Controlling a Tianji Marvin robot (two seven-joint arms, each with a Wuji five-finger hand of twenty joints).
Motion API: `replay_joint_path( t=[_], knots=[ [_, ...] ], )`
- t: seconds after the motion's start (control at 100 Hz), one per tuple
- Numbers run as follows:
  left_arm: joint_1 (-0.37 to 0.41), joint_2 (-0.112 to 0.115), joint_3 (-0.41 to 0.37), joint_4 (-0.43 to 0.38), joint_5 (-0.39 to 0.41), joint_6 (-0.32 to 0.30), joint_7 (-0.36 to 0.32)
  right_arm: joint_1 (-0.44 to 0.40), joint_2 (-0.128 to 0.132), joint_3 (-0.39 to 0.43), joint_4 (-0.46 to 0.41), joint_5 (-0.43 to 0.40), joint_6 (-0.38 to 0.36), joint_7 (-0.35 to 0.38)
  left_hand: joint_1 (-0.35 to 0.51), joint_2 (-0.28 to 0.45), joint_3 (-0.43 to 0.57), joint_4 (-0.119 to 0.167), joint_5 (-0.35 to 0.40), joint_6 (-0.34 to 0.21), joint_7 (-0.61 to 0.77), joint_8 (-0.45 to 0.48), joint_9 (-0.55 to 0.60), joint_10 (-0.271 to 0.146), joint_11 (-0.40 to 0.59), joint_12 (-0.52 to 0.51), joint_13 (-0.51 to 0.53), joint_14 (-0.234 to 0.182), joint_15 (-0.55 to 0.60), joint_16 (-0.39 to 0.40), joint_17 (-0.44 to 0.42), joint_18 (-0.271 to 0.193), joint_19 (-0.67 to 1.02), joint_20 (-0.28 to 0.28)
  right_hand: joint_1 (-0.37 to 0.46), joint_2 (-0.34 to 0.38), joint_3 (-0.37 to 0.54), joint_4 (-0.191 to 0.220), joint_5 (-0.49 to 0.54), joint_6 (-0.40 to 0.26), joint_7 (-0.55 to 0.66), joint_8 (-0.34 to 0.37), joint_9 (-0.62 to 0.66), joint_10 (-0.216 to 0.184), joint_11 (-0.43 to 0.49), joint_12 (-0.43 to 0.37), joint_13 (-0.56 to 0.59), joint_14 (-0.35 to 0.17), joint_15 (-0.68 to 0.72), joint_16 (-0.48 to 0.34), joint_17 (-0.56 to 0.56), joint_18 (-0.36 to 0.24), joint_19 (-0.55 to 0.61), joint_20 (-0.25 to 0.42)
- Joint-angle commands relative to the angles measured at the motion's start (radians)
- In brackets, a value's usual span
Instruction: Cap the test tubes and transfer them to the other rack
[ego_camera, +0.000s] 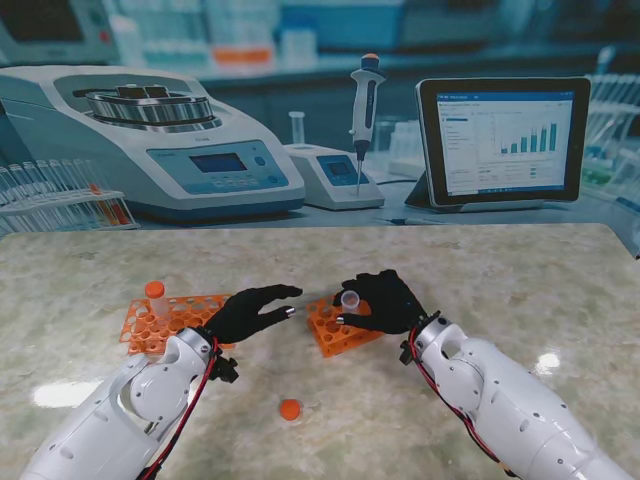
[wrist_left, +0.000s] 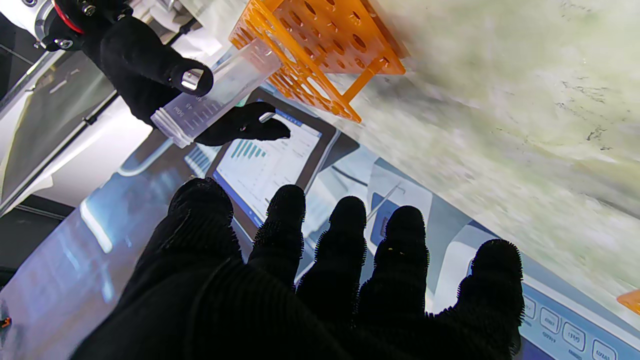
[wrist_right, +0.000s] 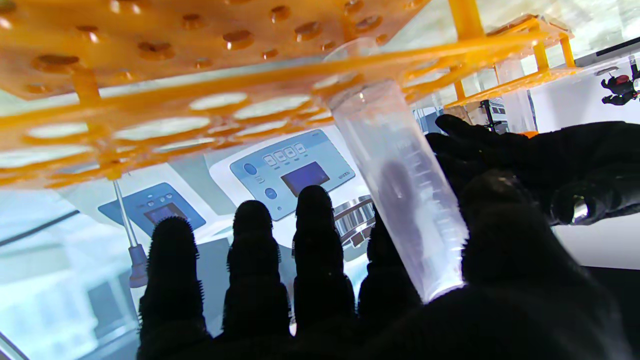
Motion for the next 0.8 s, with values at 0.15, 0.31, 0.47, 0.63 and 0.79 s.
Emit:
replay_joint_path(
  t=[0.15, 0.31, 0.47, 0.63, 0.79],
  knots=[
    [0.003, 0.001, -0.001, -0.005, 0.001, -0.007, -0.002, -0.033, 0.008, 0.036, -0.071, -0.018, -0.011, 0.010, -0.016, 0.043, -0.019, -0.019, 0.014, -0.008, -0.006, 0.007, -0.014, -0.014, -0.016, -0.024, -0.010, -0.031, -0.003, -0.010, -0.014, -0.019, -0.032, 0.000, 0.066, 0.142, 0.039, 0.005, 0.043, -0.075, 0.017, -0.012, 0.028, -0.051, 0.006, -0.002, 0.043, -0.034, -0.020, -0.003, 0.014, -0.005, 0.023, 0.001],
    [0.005, 0.001, -0.002, -0.007, 0.000, -0.011, 0.000, -0.059, 0.012, 0.068, -0.120, -0.035, -0.016, 0.015, -0.015, 0.042, -0.019, -0.019, 0.015, -0.006, -0.005, 0.007, -0.013, -0.012, -0.016, -0.024, -0.010, -0.029, -0.003, -0.010, -0.012, -0.019, -0.031, 0.001, 0.069, 0.143, 0.035, 0.006, 0.040, -0.079, 0.017, -0.011, 0.045, -0.057, 0.013, 0.001, 0.059, -0.036, -0.015, 0.000, 0.028, -0.006, 0.035, 0.009],
    [0.005, 0.001, -0.004, -0.008, -0.002, -0.019, 0.002, -0.097, 0.015, 0.104, -0.170, -0.055, -0.026, 0.005, -0.015, 0.043, -0.019, -0.019, 0.014, -0.006, -0.006, 0.007, -0.013, -0.013, -0.017, -0.024, -0.010, -0.031, -0.003, -0.010, -0.012, -0.018, -0.031, 0.001, 0.073, 0.143, 0.034, 0.007, 0.041, -0.087, 0.022, -0.008, 0.086, -0.066, 0.026, 0.007, 0.105, -0.033, 0.002, 0.007, 0.061, -0.009, 0.059, 0.023],
    [0.013, 0.002, -0.008, -0.019, 0.001, -0.028, 0.001, -0.139, 0.019, 0.140, -0.220, -0.072, -0.042, 0.002, -0.015, 0.043, -0.019, -0.019, 0.014, -0.005, -0.006, 0.007, -0.012, -0.012, -0.016, -0.024, -0.010, -0.029, -0.003, -0.010, -0.011, -0.018, -0.030, 0.002, 0.088, 0.129, 0.044, 0.008, 0.046, -0.084, 0.034, -0.005, 0.143, -0.064, 0.047, 0.016, 0.182, -0.045, 0.026, 0.017, 0.133, -0.041, 0.098, 0.045],
    [0.019, 0.003, -0.009, -0.032, 0.006, -0.035, 0.001, -0.175, 0.019, 0.163, -0.256, -0.082, -0.053, -0.014, -0.016, 0.044, -0.019, -0.019, 0.015, -0.008, -0.006, 0.007, -0.012, -0.013, -0.016, -0.024, -0.009, -0.031, -0.003, -0.010, -0.011, -0.018, -0.030, 0.002, 0.106, 0.097, 0.109, -0.001, 0.083, -0.104, 0.106, 0.020, 0.233, -0.046, 0.097, 0.041, 0.347, -0.064, 0.084, 0.075, 0.288, -0.118, 0.134, 0.062]
  ],
)
